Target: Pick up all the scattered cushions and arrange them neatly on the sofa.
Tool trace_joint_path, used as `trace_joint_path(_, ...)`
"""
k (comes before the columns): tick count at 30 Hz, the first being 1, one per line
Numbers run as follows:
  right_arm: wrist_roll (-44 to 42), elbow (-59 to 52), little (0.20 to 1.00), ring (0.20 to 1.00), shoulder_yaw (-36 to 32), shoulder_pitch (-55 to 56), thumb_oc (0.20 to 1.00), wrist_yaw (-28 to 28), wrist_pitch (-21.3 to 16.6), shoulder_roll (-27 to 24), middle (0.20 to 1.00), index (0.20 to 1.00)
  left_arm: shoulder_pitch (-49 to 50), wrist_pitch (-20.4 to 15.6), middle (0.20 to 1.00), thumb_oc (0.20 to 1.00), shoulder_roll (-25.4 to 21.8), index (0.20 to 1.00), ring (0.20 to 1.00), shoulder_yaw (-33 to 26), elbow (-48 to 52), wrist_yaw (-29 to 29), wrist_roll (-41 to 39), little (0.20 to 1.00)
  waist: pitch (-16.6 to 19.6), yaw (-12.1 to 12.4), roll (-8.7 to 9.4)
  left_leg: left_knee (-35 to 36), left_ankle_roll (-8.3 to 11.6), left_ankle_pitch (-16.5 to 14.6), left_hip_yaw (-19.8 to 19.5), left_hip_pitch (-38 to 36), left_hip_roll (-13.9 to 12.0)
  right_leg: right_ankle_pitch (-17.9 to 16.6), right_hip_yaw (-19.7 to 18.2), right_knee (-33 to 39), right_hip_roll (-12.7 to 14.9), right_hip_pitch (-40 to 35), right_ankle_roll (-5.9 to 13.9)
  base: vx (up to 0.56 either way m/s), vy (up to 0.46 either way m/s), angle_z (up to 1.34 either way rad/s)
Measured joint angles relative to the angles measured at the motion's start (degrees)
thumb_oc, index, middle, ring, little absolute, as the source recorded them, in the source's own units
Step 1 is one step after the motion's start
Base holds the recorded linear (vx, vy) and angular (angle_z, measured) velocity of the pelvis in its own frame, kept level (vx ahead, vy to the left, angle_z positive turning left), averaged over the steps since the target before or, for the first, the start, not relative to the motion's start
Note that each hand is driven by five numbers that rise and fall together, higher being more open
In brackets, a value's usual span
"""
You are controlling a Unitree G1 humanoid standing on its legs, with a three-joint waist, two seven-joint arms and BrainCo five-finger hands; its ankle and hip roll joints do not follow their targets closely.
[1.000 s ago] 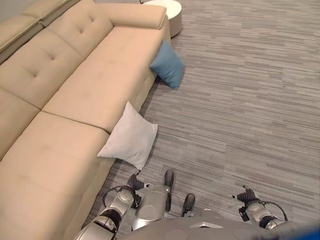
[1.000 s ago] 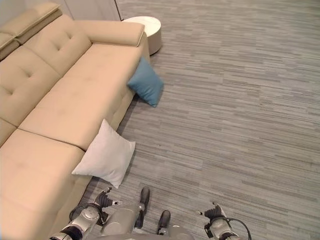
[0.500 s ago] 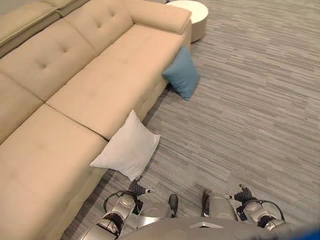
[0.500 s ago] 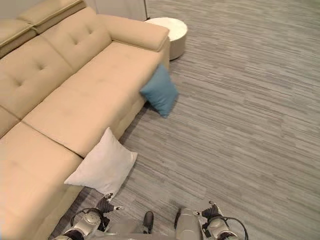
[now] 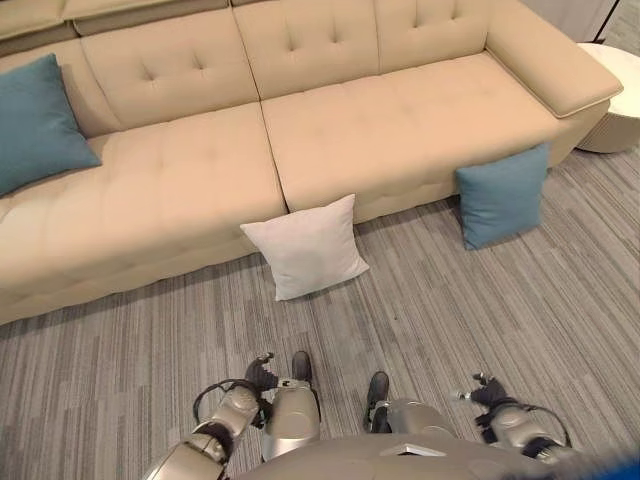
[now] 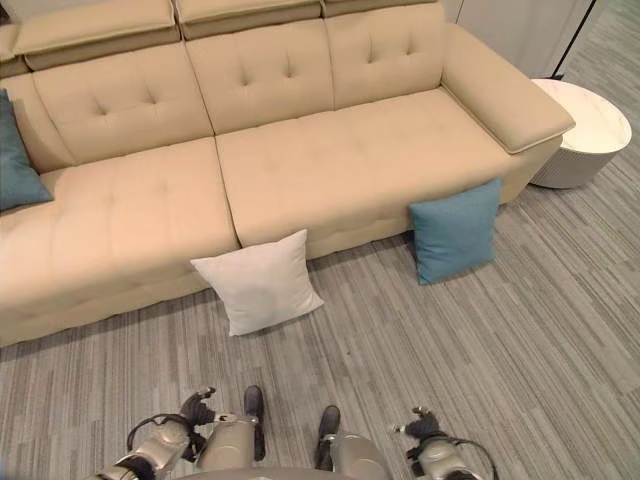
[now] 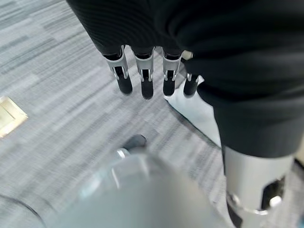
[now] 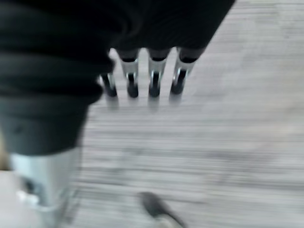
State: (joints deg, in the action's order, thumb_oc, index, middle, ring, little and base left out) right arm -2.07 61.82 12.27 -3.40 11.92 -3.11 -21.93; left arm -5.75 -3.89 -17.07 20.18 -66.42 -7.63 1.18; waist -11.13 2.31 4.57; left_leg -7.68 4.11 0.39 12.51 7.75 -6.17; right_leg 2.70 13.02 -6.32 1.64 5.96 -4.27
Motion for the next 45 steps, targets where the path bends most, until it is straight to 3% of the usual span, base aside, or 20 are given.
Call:
trace_joint_path(1, 0.9, 1.5, 1.000, 1.000, -0.4, 0.7, 1.000, -0.2, -2.2, 0.4, 1.000, 1.000, 0.1, -0.2, 1.000, 1.000, 0.2, 1.000, 1.000, -0.8, 0.3, 0.3, -0.1, 1.000, 0.4, -0.1, -0.70, 3.9, -0.48, 0.0, -4.0, -3.6, 2.1, -0.6, -0.4, 2.5, -0.8, -2.2, 0.55, 0.09, 0.084, -0.21)
trace_joint_path(3, 3.8, 7.2, 1.000, 1.000, 1.2, 3.0, 1.000, 0.1, 0.0, 3.4, 1.000, 1.000, 1.0, -0.5, 1.000, 1.000, 4.2, 1.000, 1.000, -1.9, 0.4, 0.3, 0.0, 1.000, 1.2, -0.1, -2.08, 8.0, -3.01, 0.1, -3.8, -7.3, 3.6, -0.5, 0.8, 3.9, -2.2, -3.3, 0.82, 0.12, 0.132, 0.03)
trace_joint_path(7, 5.8, 11.0, 1.000, 1.000, 2.5, 3.6, 1.000, -0.4, 1.1, 5.8, 1.000, 1.000, 0.4, -0.4, 1.000, 1.000, 3.0, 1.000, 1.000, -2.2, -0.3, 0.3, 0.1, 1.000, 1.0, 0.1, -1.47, 8.1, -6.17, -1.2, -3.7, -9.1, 5.8, 1.3, 1.3, -0.3, 0.5, -3.2, 2.92, 0.10, 0.164, 0.04)
trace_joint_path(9, 5.8, 11.2, 1.000, 1.000, 2.5, 1.8, 1.000, -0.4, 1.1, 5.9, 1.000, 1.000, 0.2, -0.4, 1.000, 1.000, 2.3, 1.000, 1.000, -3.3, -0.5, 0.3, 0.0, 1.000, 1.0, 0.3, -2.10, 8.7, -7.90, -3.1, -4.1, -10.2, 7.3, 3.4, 1.9, -10.2, 3.4, 0.0, 5.88, 0.09, 0.167, 0.13)
trace_joint_path(11, 5.8, 10.4, 1.000, 1.000, 3.6, 1.0, 1.000, -0.5, 1.0, 6.2, 1.000, 1.000, 0.3, -0.4, 1.000, 1.000, 1.7, 1.000, 1.000, -3.3, -0.5, 0.2, 0.0, 1.000, 1.2, 0.3, -2.23, 8.6, -8.91, -2.8, -4.4, -11.9, 8.0, 4.5, 1.8, -20.6, 6.1, 3.8, 7.50, 0.13, 0.100, 0.26)
trace_joint_path(13, 5.8, 8.7, 1.000, 1.000, 4.2, 0.9, 1.000, -0.5, 0.8, 6.4, 1.000, 1.000, 0.8, -0.2, 1.000, 1.000, 0.9, 1.000, 1.000, -3.3, -0.6, 0.2, 0.0, 1.000, 1.1, -0.1, -2.04, 8.8, -10.30, -3.5, -6.9, -13.0, 9.6, 5.9, -3.3, -26.7, 6.0, 6.9, 9.74, 0.15, 0.007, 0.42)
trace_joint_path(14, 5.8, 7.8, 1.000, 1.000, 4.2, 0.9, 1.000, -0.6, 0.8, 6.4, 1.000, 1.000, 0.7, -0.2, 1.000, 1.000, 1.0, 1.000, 1.000, -3.3, -0.6, 0.2, 0.0, 1.000, 1.2, -0.2, -1.89, 9.8, -10.47, -3.3, -8.2, -14.1, 9.9, 6.5, -7.0, -24.2, 3.9, 7.6, 8.81, 0.14, -0.035, 0.49)
trace_joint_path(17, 5.8, 7.5, 1.000, 1.000, 5.1, 0.9, 1.000, -0.5, 0.6, 6.5, 1.000, 1.000, 0.6, -0.3, 1.000, 1.000, 1.3, 1.000, 1.000, -3.3, -0.7, 0.2, 0.0, 1.000, 1.0, -1.2, -1.58, 10.7, -9.74, -3.4, -10.3, -14.8, 9.9, 5.1, -10.9, -14.8, -0.9, 11.8, 8.80, 0.17, -0.075, 0.55)
trace_joint_path(19, 5.8, 9.6, 1.000, 1.000, 4.9, 2.1, 1.000, -0.5, 1.1, 7.2, 1.000, 1.000, 0.2, -0.4, 1.000, 1.000, 2.6, 1.000, 1.000, -3.2, -2.7, 0.2, 0.0, 1.000, 0.6, -2.8, -0.98, 10.9, -8.33, -5.4, -15.8, -16.9, 10.4, -1.6, -15.6, -3.8, -3.7, 10.9, 9.32, 0.24, -0.223, 1.30)
trace_joint_path(21, 5.8, 11.5, 1.000, 1.000, 4.5, 3.4, 1.000, -0.6, 1.5, 7.7, 1.000, 1.000, 1.1, -0.5, 1.000, 1.000, 3.1, 1.000, 1.000, -3.3, -2.6, 0.1, 0.0, 1.000, 0.9, -2.8, -0.86, 10.3, -7.09, -7.3, -19.5, -19.9, 10.1, -4.7, -13.5, -2.6, -3.3, 7.2, 6.32, 0.16, -0.198, 1.17)
trace_joint_path(22, 5.7, 11.5, 1.000, 1.000, 3.8, 3.2, 1.000, -0.5, 1.5, 7.6, 1.000, 1.000, 1.7, -0.5, 1.000, 1.000, 3.5, 1.000, 1.000, -3.3, -2.5, 0.1, 0.0, 1.000, 1.0, -2.4, -1.25, 7.0, -5.83, -8.2, -19.9, -19.0, 9.3, -6.5, -12.5, -0.6, -3.7, 5.2, 3.24, 0.12, -0.190, 0.68)
trace_joint_path(24, 5.7, 11.0, 1.000, 1.000, 3.4, 2.5, 1.000, -0.5, 1.4, 7.2, 1.000, 1.000, 1.7, -0.6, 1.000, 1.000, 3.7, 1.000, 1.000, -3.3, -2.4, 0.2, 0.0, 1.000, 1.4, -1.8, -1.52, 1.5, -4.76, -8.9, -19.7, -16.3, 9.0, -7.9, -10.9, 5.1, -3.7, 1.3, 1.98, 0.03, -0.118, 0.58)
trace_joint_path(25, 5.7, 10.4, 1.000, 1.000, 3.4, 2.2, 1.000, -0.5, 1.3, 6.9, 1.000, 1.000, 1.6, -0.6, 1.000, 1.000, 3.7, 1.000, 1.000, -3.3, -2.4, 0.2, 0.0, 1.000, 1.5, -1.5, -1.06, -2.1, -3.59, -9.6, -19.3, -14.4, 9.3, -9.0, -10.3, 8.0, -3.5, -0.7, 0.10, 0.00, -0.080, 0.57)
trace_joint_path(27, 5.6, 9.5, 1.000, 1.000, 3.9, 0.1, 1.000, -0.4, 0.3, 6.0, 1.000, 1.000, 0.9, -0.6, 1.000, 1.000, 3.1, 1.000, 1.000, -3.2, -2.4, 0.2, 0.0, 1.000, 1.1, -1.3, 0.12, -10.9, -2.42, -10.2, -17.3, -8.0, 9.0, -9.1, -8.8, 10.9, -3.4, -2.6, -1.20, 0.00, -0.051, 0.58)
trace_joint_path(29, 5.5, 10.0, 1.000, 1.000, 3.9, -0.4, 1.000, -0.4, 0.3, 5.8, 1.000, 1.000, -0.2, -0.6, 1.000, 1.000, 2.5, 1.000, 1.000, -3.3, -2.1, 0.1, 0.0, 1.000, -0.1, -1.8, 1.07, -8.5, -0.76, -8.2, -8.9, -3.5, 4.8, -8.1, -5.5, 11.9, -2.9, -5.0, -2.46, 0.11, 0.012, 0.64)
trace_joint_path(30, 5.5, 10.2, 1.000, 1.000, 3.8, 0.3, 1.000, -0.4, 0.4, 5.7, 1.000, 1.000, -0.7, -0.6, 1.000, 1.000, 2.5, 1.000, 1.000, -3.3, -2.1, 0.1, 0.0, 1.000, -0.4, -2.5, 0.94, -1.5, -0.77, -6.0, -6.8, -2.8, 3.0, -7.1, -4.3, 11.9, -3.0, -5.7, -2.16, 0.15, 0.051, 0.47)
trace_joint_path(32, 5.5, 10.1, 1.000, 1.000, 3.7, 1.1, 1.000, -0.4, 0.4, 5.6, 1.000, 1.000, 0.0, -0.4, 1.000, 1.000, 2.7, 1.000, 1.000, -3.3, -2.5, 0.1, 0.0, 1.000, -0.1, -3.0, 0.13, 6.6, 0.14, -1.8, -8.5, -4.0, 2.8, -6.5, -4.4, 11.9, -3.2, -6.6, -1.69, 0.14, 0.088, 0.06)
trace_joint_path(35, 5.4, 10.1, 1.000, 1.000, 3.3, 2.3, 1.000, -0.5, 0.4, 5.3, 1.000, 1.000, 0.8, -0.4, 1.000, 1.000, 3.3, 1.000, 1.000, -3.3, -2.4, 0.2, 0.1, 1.000, 0.6, -3.1, -1.26, 7.0, -0.78, -0.3, -8.4, -5.9, 2.7, -5.8, -4.5, 11.9, -3.4, -7.7, -0.81, 0.14, 0.139, -0.04)
trace_joint_path(37, 5.5, 10.1, 1.000, 1.000, 2.4, 3.4, 1.000, -0.5, 0.4, 5.6, 1.000, 1.000, 2.0, -0.2, 1.000, 1.000, 3.2, 1.000, 1.000, -3.4, -2.4, 0.2, 0.1, 1.000, 1.4, -3.2, -1.92, 9.7, -2.70, 1.9, -8.0, -9.2, 3.7, -4.7, -5.5, 10.5, -2.7, -8.4, 1.96, 0.13, 0.209, -0.13)
trace_joint_path(45, 5.6, 8.7, 1.000, 1.000, 2.5, 1.7, 1.000, -0.6, 0.4, 6.3, 1.000, 1.000, 1.9, -0.1, 1.000, 1.000, 1.1, 1.000, 1.000, -3.4, -2.4, 0.2, 0.1, 1.000, 2.5, -2.6, -0.52, 9.1, -7.05, -0.9, -3.6, -11.2, 7.4, -0.5, -9.1, 0.9, 1.4, -4.0, 5.89, 0.03, 0.137, -0.23)
